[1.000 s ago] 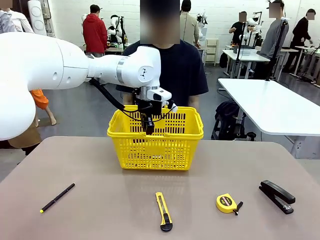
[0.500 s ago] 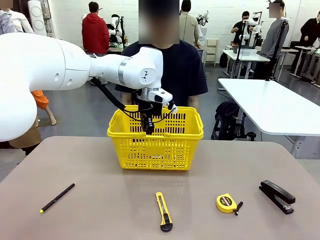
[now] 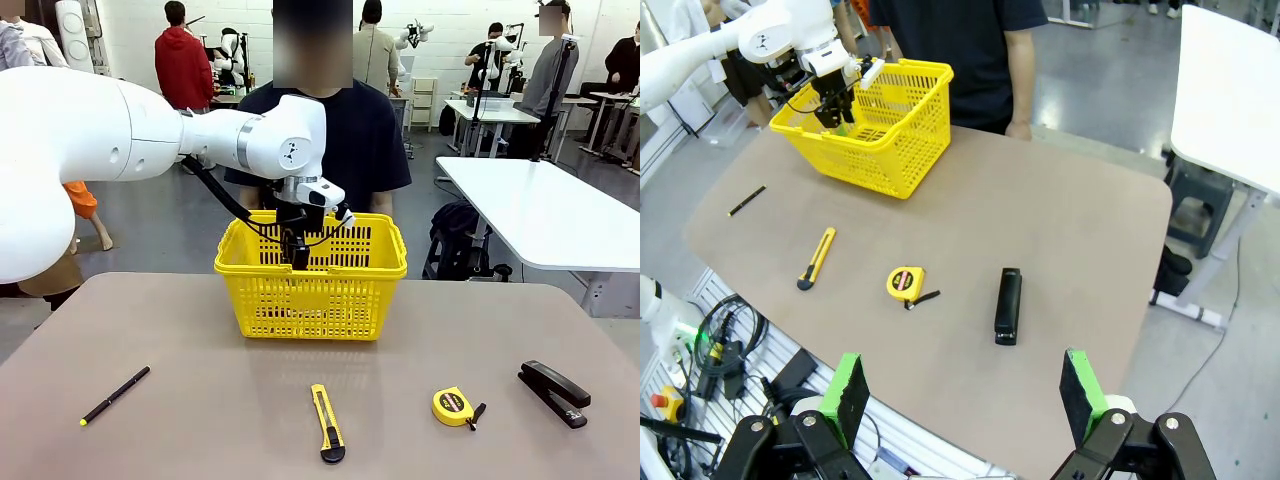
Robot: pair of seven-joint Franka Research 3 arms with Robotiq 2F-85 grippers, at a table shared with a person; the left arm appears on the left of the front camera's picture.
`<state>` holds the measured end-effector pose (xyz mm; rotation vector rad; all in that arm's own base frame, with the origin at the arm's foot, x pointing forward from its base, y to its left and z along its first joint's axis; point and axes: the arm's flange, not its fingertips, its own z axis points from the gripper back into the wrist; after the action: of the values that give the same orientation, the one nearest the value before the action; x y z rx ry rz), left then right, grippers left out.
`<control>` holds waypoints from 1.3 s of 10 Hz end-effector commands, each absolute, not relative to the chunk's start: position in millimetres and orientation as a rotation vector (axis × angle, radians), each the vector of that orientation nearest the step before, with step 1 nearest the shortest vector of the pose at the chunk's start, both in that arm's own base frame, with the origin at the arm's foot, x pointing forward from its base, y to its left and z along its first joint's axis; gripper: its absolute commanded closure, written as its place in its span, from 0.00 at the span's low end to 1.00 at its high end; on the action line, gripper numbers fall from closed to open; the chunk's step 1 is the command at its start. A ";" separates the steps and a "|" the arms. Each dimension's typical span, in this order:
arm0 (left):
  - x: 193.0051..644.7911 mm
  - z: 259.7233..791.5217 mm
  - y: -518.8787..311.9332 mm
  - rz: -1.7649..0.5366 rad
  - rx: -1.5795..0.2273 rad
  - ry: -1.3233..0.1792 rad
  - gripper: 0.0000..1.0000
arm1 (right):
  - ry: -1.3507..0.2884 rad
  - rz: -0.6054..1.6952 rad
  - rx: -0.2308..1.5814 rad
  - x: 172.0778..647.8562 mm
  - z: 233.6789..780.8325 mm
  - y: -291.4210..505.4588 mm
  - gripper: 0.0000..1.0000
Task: Place the items the person wants into the basket.
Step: Pick up the item the person points to and place it in the Market Basket.
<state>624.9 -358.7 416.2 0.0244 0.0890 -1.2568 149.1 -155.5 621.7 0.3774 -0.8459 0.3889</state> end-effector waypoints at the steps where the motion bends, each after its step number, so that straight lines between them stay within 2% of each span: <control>1: 625.6 415.4 -359.9 -1.237 0.049 0.082 0.00 | -0.844 0.396 0.380 150.9 620.7 -155.3 0.00; 10: 623.5 418.1 -358.5 -1.234 0.040 0.081 0.00 | -0.844 0.396 0.380 150.9 620.7 -155.3 0.00; 12: 604.5 447.9 -356.0 -1.205 -0.003 0.070 0.00 | -0.844 0.396 0.380 150.9 620.7 -155.3 0.00; 13: 577.1 478.3 -355.3 -1.228 -0.027 0.045 0.00 | -0.844 0.396 0.380 150.9 620.7 -155.3 0.00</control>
<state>611.2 -362.5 451.4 -0.0008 0.0573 -1.2422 149.2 -155.5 621.7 0.3775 -0.8455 0.3889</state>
